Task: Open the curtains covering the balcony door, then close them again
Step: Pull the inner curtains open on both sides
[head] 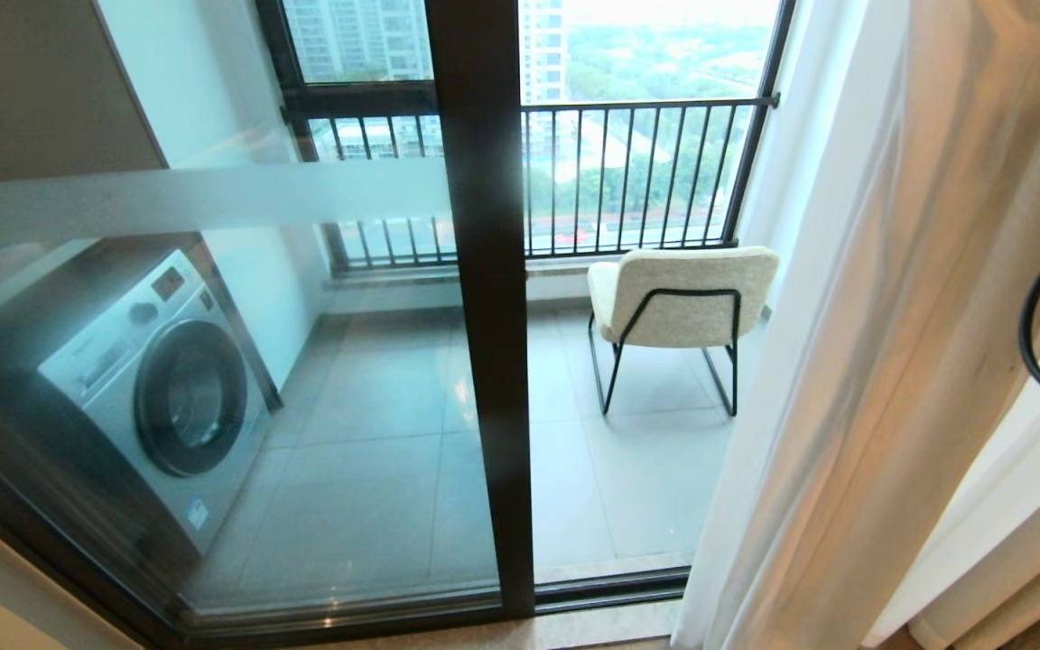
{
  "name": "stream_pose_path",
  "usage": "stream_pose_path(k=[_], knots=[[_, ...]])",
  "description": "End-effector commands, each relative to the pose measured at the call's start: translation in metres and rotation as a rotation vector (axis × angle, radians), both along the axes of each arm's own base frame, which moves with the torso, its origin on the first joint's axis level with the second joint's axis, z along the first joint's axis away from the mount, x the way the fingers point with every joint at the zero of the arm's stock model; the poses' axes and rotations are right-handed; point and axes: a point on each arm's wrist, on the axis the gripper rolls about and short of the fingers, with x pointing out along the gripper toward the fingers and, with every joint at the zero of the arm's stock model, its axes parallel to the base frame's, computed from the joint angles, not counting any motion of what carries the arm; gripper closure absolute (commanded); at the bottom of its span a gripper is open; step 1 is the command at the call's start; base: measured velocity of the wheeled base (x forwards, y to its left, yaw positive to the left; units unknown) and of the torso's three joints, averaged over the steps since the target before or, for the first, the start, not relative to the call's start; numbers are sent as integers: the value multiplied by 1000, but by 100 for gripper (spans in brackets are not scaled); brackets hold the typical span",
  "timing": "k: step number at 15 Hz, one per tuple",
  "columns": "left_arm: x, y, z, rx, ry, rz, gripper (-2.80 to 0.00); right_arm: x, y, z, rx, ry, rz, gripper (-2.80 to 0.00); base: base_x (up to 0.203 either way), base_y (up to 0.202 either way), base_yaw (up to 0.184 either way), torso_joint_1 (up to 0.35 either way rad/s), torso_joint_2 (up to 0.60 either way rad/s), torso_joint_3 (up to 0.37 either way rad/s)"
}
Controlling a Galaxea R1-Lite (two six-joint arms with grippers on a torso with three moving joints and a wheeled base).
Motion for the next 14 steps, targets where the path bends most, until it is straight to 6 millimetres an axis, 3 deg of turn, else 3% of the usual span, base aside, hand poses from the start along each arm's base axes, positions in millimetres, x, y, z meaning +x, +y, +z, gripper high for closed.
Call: stream_pose_path(k=[1, 14], knots=[[0, 0, 0, 1, 0, 1, 0, 1, 0, 0, -1, -1, -3, 0, 0, 0, 0, 0, 0, 0], [0, 0, 0, 0, -1, 1, 0, 4, 0, -7, -1, 21, -1, 0, 0, 0, 0, 0, 0, 0]])
